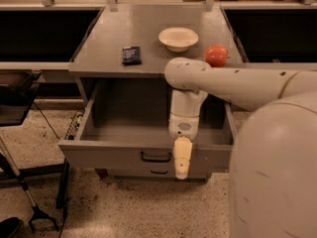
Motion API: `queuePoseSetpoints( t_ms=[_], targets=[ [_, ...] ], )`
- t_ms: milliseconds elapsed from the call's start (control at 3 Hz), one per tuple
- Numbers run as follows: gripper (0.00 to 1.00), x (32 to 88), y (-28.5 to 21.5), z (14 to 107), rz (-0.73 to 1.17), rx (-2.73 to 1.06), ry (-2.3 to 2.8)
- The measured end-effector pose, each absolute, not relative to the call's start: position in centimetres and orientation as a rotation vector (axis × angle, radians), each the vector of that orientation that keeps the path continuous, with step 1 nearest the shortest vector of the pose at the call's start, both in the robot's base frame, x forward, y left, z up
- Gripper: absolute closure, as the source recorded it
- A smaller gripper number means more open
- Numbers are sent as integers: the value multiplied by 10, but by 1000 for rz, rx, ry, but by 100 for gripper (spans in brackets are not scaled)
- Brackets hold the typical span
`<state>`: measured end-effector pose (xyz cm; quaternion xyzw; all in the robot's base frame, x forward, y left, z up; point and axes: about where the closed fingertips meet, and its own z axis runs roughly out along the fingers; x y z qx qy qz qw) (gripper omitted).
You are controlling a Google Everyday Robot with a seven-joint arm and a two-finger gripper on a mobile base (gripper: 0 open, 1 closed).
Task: Open top drawer
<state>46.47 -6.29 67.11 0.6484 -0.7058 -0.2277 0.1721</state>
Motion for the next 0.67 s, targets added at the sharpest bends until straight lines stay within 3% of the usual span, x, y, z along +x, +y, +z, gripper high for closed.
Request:
queuePoseSetpoints(
  t_ms=[667],
  targets=[
    [0, 432, -73, 670, -655, 1874, -1990]
  ],
)
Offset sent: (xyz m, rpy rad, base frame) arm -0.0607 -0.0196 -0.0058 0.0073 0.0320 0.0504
